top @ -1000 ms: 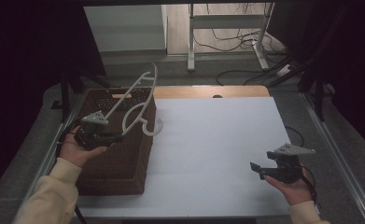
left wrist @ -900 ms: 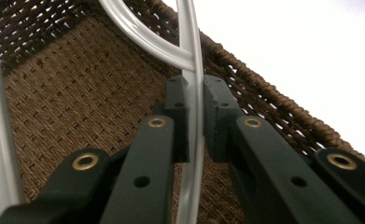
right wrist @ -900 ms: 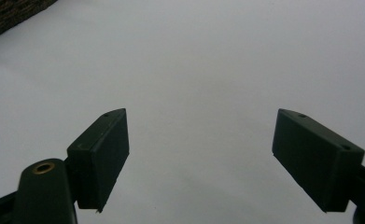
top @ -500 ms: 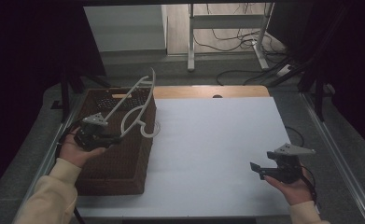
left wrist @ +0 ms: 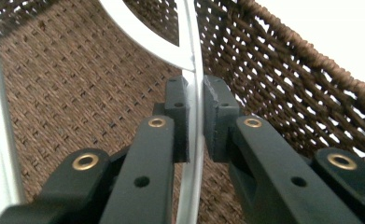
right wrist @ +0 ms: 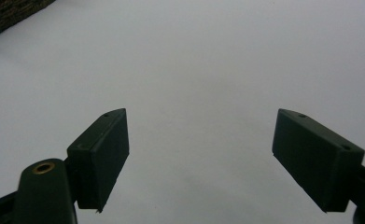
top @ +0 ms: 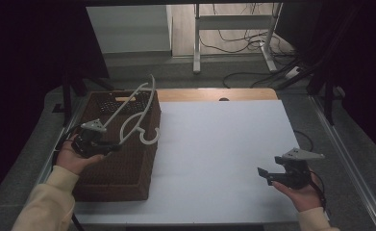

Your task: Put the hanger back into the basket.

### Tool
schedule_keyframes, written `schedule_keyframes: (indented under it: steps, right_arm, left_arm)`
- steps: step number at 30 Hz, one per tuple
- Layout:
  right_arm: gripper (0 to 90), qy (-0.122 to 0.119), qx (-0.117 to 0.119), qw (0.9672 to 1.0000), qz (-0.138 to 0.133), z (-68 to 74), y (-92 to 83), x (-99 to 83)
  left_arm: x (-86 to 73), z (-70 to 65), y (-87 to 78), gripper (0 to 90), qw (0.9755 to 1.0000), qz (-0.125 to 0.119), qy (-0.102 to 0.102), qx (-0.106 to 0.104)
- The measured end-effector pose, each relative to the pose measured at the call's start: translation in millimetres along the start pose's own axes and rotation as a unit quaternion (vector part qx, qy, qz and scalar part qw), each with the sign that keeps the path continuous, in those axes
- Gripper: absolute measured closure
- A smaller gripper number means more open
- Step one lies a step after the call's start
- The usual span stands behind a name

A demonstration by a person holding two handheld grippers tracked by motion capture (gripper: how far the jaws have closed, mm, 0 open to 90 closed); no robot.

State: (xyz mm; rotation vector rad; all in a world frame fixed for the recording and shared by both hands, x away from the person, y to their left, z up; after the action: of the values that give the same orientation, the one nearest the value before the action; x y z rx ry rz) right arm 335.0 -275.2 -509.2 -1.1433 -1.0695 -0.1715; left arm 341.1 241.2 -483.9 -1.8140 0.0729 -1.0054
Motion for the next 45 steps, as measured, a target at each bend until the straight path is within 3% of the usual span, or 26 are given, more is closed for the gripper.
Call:
schedule_keyframes:
  steps: [7, 18, 38, 45]
  right_arm:
    - [18.8, 0.002, 0.0, 1.0, 0.0, -0.3, 0.4, -0.2]
    - [18.8, 0.001, 0.0, 1.0, 0.003, -0.2, 1.4, -1.0]
    - [18.7, 0.0, -0.001, 1.0, 0.003, -0.1, 1.2, -0.9]
    - [18.8, 0.0, -0.001, 1.0, 0.004, -0.3, 1.3, -1.2]
  left_arm:
    - [-11.1, 2.7, 2.1, 81.8, 0.9999, 0.009, -0.011, -0.004]
    - [-25.5, 2.6, 0.7, 81.7, 0.9997, 0.02, -0.011, -0.012]
    - [-34.0, -4.4, 1.0, 81.5, 0.9984, 0.041, -0.012, -0.036]
    - [-34.1, -2.3, 0.1, 80.6, 0.9987, 0.037, -0.02, -0.03]
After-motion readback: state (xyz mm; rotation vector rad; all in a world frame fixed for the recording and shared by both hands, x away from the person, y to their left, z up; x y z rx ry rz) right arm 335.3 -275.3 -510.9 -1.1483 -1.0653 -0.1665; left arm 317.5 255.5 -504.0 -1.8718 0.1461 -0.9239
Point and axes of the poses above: each handheld gripper's, and its own axes: y roughly forward along the jaws, x roughly out of its top, z roughly to its left, the point moved 8 cm from there along y, roughly forward along the jaws, and after that the axes turned 3 degrees about -y, right-handed, at the moved point
